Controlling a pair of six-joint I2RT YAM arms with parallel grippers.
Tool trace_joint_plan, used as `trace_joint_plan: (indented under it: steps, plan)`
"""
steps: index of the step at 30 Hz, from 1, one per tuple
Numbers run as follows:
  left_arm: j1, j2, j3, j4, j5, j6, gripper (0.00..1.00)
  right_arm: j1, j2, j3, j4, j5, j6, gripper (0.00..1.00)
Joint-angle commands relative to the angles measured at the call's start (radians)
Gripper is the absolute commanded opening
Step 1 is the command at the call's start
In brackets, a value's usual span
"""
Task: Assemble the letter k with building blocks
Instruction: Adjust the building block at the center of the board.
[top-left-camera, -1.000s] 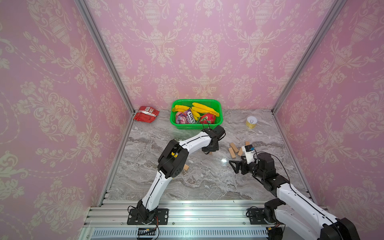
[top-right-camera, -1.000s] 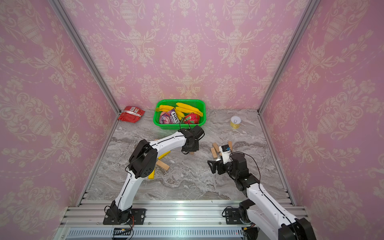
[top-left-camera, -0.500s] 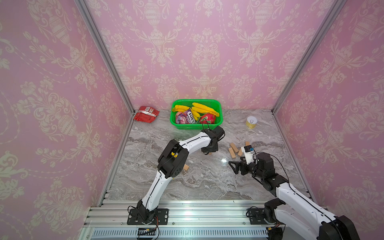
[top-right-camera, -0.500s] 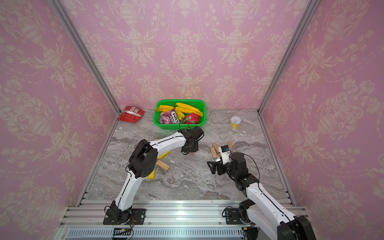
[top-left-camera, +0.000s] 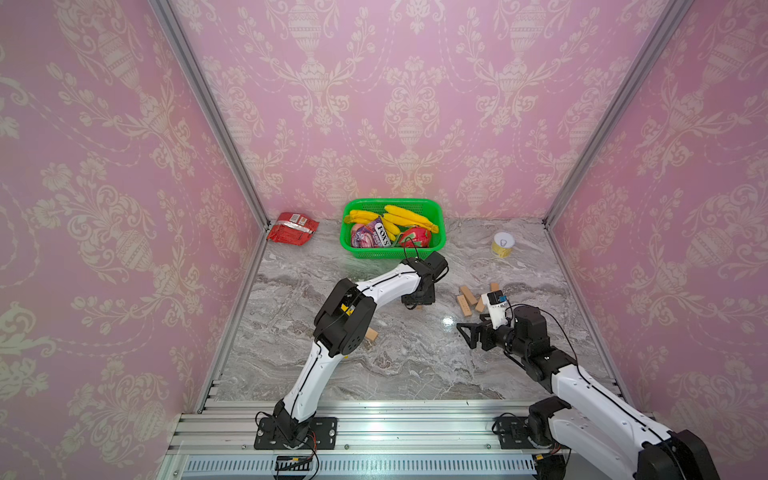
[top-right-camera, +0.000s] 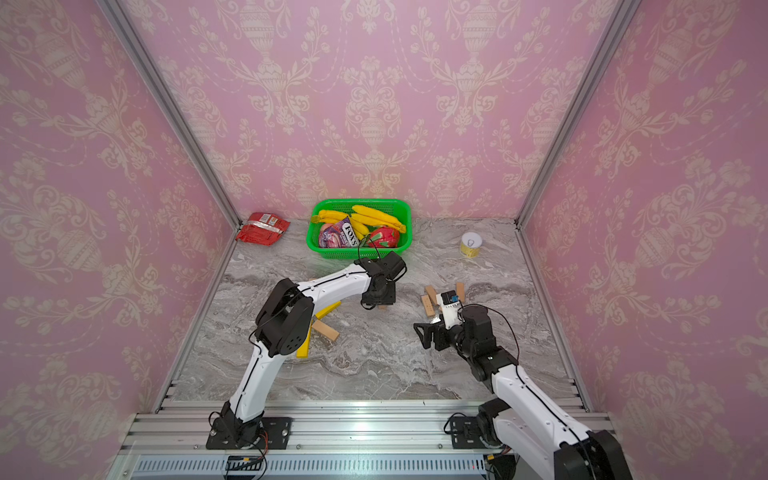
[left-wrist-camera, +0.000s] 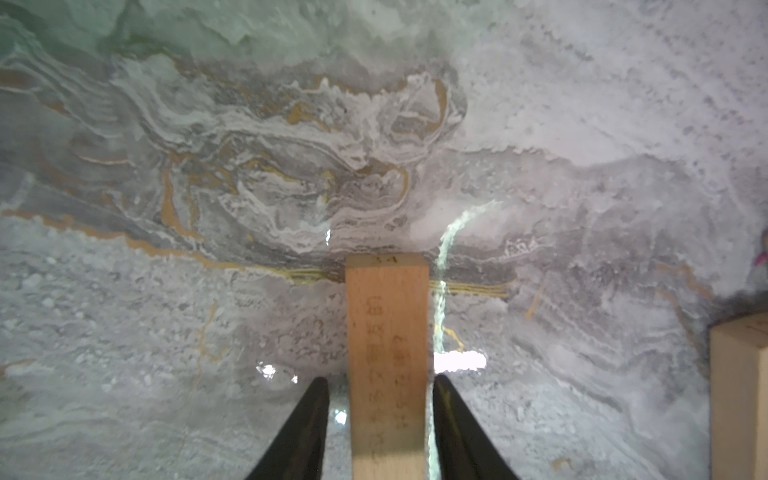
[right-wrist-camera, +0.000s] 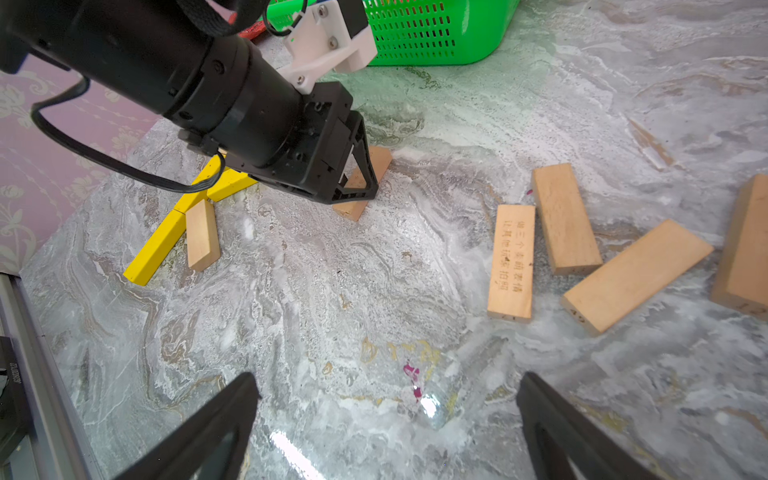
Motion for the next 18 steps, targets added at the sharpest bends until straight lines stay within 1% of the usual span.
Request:
trace_joint_plan:
  steps: [1, 2, 4, 5, 7, 9, 14, 16, 18]
  plan:
    - [0.009, -0.157, -0.079, 0.049, 0.066, 0.098, 0.49, -0.003, 0.01, 0.007, 0.021, -0.011, -0.006, 1.0]
    - [0.013, -0.204, -0.124, 0.088, 0.113, 0.143, 0.53, -0.003, 0.015, 0.009, 0.021, -0.011, -0.006, 1.0]
    - [0.032, -0.285, -0.203, 0.153, 0.261, 0.231, 0.59, -0.004, 0.023, 0.012, 0.021, -0.016, -0.008, 1.0]
    - [0.044, -0.325, -0.242, 0.162, 0.318, 0.274, 0.65, -0.002, 0.027, 0.015, 0.022, -0.019, -0.009, 1.0]
    - [0.074, -0.401, -0.313, 0.156, 0.386, 0.352, 0.81, 0.001, 0.033, 0.017, 0.021, -0.022, -0.013, 1.0]
    - [0.111, -0.478, -0.397, 0.155, 0.445, 0.414, 0.99, 0.006, 0.037, 0.018, 0.02, -0.023, -0.017, 1.0]
    - [0.214, -0.686, -0.627, 0.205, 0.601, 0.505, 0.99, 0.038, 0.057, 0.036, 0.006, 0.001, -0.033, 1.0]
    - [0.228, -0.752, -0.679, 0.206, 0.605, 0.52, 0.99, 0.057, 0.08, 0.049, -0.004, 0.02, -0.039, 1.0]
    - [0.229, -0.792, -0.684, 0.188, 0.614, 0.506, 0.99, 0.068, 0.108, 0.073, -0.022, 0.031, -0.042, 1.0]
